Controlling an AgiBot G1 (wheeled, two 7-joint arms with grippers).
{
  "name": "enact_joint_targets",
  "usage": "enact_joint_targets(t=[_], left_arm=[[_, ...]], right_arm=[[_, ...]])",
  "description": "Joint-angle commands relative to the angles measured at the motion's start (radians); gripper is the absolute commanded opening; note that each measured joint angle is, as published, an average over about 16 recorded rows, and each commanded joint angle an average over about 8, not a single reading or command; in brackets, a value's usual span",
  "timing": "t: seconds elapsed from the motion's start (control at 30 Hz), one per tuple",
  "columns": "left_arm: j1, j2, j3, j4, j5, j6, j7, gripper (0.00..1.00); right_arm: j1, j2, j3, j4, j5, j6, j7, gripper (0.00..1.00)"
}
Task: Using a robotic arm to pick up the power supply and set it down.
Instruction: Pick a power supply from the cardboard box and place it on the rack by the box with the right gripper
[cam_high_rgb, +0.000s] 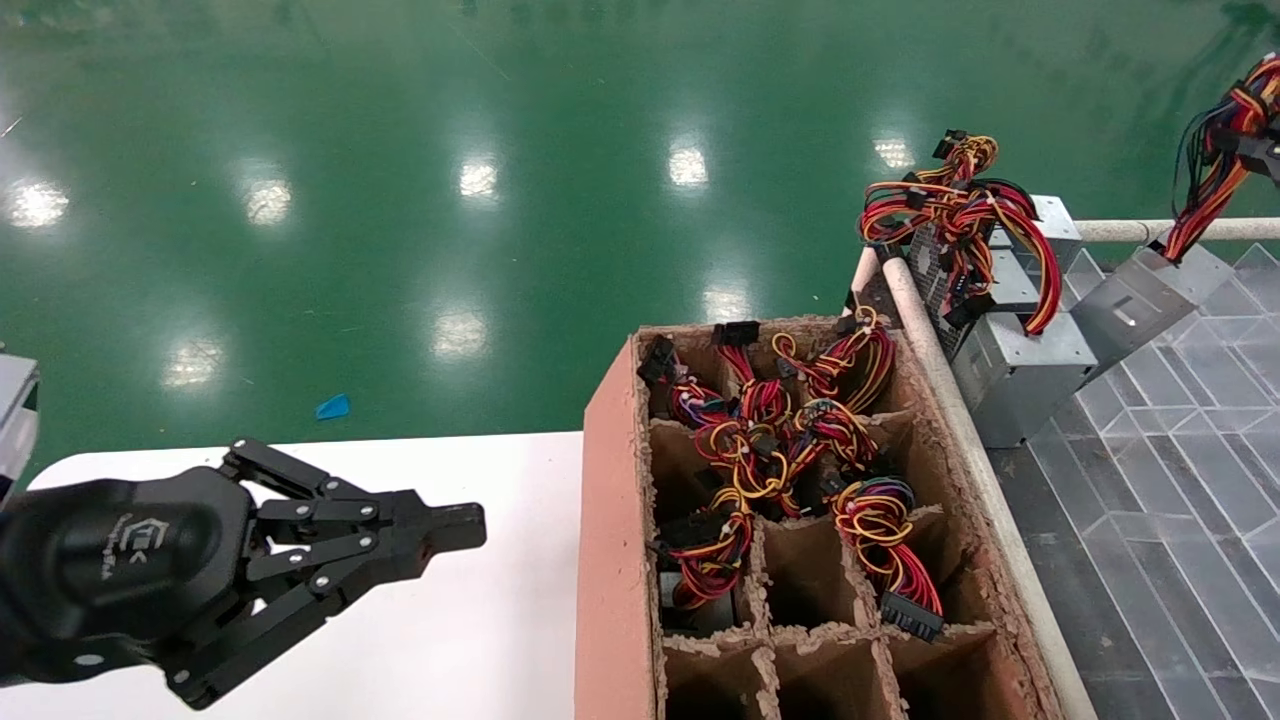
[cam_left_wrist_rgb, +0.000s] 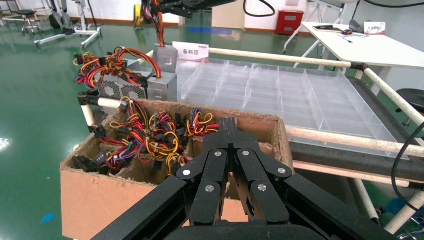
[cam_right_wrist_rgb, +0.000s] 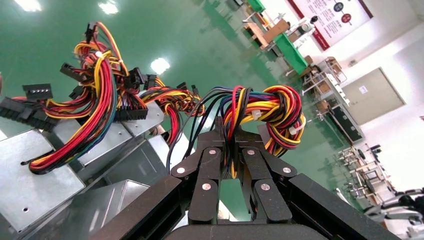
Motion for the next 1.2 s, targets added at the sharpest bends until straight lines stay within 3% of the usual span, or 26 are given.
enact_joint_targets(t=[0.03, 0.6, 1.2], left_arm=[[0.000, 0.000, 0.000, 0.000, 0.000, 0.000, 0.000, 0.00], [0.000, 0.000, 0.000, 0.000, 0.000, 0.000, 0.000, 0.00], [0.000, 0.000, 0.000, 0.000, 0.000, 0.000, 0.000, 0.00]], right_arm=[[0.024, -0.005, -0.010, -0.028, -0.015, -0.010, -0.018, 0.00], [0.134, -0.030, -0.040, -0.184, -0.065, -0.019, -0.119, 0.00], [0.231, -0.036, -0.079, -0.256, -0.123, -0.012, -0.064, 0.00]])
